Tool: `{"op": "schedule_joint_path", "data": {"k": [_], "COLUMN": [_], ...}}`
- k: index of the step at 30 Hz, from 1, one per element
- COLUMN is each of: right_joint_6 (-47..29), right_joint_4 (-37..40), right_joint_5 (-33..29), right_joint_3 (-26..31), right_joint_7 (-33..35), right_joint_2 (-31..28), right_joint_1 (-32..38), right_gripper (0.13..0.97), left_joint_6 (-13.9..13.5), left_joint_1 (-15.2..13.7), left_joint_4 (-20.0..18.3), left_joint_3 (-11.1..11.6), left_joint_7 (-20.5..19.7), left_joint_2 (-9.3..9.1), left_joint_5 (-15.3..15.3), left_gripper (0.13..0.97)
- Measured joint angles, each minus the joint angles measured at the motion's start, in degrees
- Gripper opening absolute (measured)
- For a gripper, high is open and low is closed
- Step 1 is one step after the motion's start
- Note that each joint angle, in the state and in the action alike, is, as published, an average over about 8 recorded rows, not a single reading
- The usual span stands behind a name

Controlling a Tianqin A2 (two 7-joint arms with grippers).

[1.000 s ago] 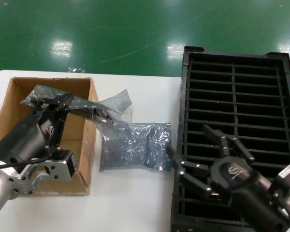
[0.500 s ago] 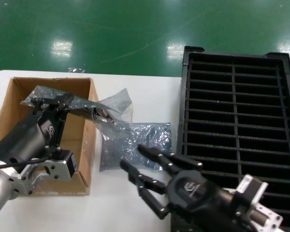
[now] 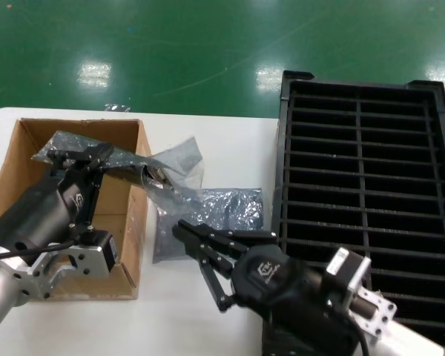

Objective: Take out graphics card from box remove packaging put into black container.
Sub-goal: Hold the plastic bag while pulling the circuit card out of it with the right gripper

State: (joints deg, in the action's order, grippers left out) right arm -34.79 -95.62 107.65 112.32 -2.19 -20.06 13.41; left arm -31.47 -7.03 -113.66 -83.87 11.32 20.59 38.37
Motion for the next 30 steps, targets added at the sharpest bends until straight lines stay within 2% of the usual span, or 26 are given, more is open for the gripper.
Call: {"op": "schedule_joint_path", "data": {"k": [7, 18, 30], "right_joint_6": [2.16, 7.24, 7.66], "right_joint_4": [6.00, 16.33, 21.56], "right_joint_5": [-2.17, -9.10, -11.40], "right_joint_3": [1.34, 5.58, 6.94], "right_joint_7": [-2.70, -9.62, -10.42], "right_joint_2": [2.54, 7.03, 10.35], "right_joint_1": [5.81, 14.04, 17.50], "right_gripper": [0.141, 0.134, 0.132], "left_joint_6": [0.00, 0.00, 0.00], "left_joint_1": [0.00, 0.00, 0.00], "left_joint_4": [0.00, 0.00, 0.00], "left_joint_3": [0.00, 0.00, 0.00], "left_joint_7": [0.00, 0.00, -0.01], "left_joint_2": [0.00, 0.00, 0.00], "left_joint_5": [0.00, 0.00, 0.00], "left_gripper": [0.139, 0.139, 0.139]}}
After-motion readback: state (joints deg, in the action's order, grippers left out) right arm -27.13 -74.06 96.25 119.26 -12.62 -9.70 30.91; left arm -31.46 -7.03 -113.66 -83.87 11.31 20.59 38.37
